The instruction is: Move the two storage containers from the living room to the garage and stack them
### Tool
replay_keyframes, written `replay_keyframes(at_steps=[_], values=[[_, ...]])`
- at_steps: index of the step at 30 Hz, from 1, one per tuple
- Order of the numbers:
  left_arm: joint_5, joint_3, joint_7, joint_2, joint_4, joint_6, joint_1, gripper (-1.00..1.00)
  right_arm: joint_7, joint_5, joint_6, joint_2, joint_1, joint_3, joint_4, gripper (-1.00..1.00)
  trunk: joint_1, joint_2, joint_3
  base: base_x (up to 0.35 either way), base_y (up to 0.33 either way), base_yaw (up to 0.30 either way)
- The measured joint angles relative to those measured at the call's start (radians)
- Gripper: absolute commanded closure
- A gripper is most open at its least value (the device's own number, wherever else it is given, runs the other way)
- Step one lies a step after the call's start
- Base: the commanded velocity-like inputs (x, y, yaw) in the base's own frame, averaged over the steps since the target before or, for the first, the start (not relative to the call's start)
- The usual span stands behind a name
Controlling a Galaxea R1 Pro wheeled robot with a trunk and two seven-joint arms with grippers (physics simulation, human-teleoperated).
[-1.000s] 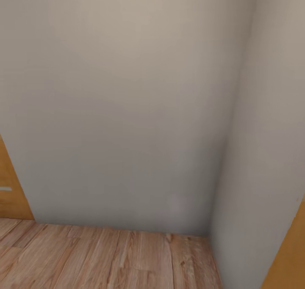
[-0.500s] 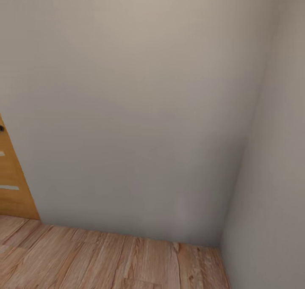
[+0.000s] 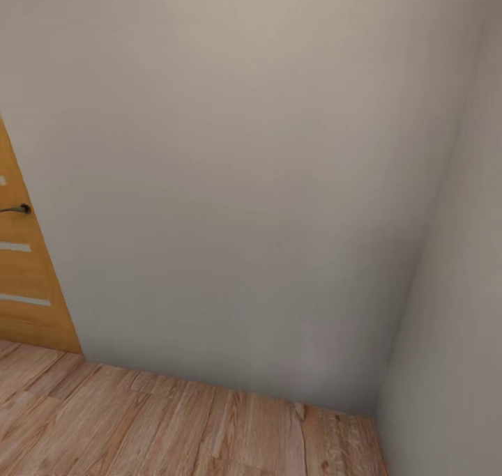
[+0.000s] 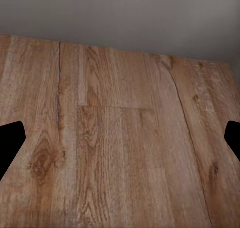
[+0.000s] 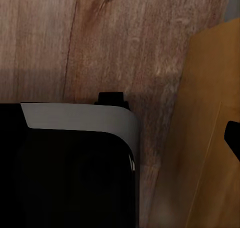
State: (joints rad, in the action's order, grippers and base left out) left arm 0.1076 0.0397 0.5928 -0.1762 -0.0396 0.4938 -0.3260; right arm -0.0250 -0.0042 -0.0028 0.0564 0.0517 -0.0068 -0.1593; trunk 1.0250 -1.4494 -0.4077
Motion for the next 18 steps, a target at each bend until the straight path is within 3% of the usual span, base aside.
replay_keyframes(at_steps=[6, 18], values=[[0.0, 0.0, 0.0, 0.0, 0.0, 0.0, 0.0, -1.0, 0.0, 0.0, 0.0, 0.0, 0.0, 0.0, 0.0, -1.0, 0.0, 0.0, 0.0, 0.069, 0.048, 0.007], [0.0, 0.0, 0.0, 0.0, 0.0, 0.0, 0.0, -1.0, 0.0, 0.0, 0.0, 0.0, 0.0, 0.0, 0.0, -1.0, 0.0, 0.0, 0.0, 0.183, 0.16, 0.019]])
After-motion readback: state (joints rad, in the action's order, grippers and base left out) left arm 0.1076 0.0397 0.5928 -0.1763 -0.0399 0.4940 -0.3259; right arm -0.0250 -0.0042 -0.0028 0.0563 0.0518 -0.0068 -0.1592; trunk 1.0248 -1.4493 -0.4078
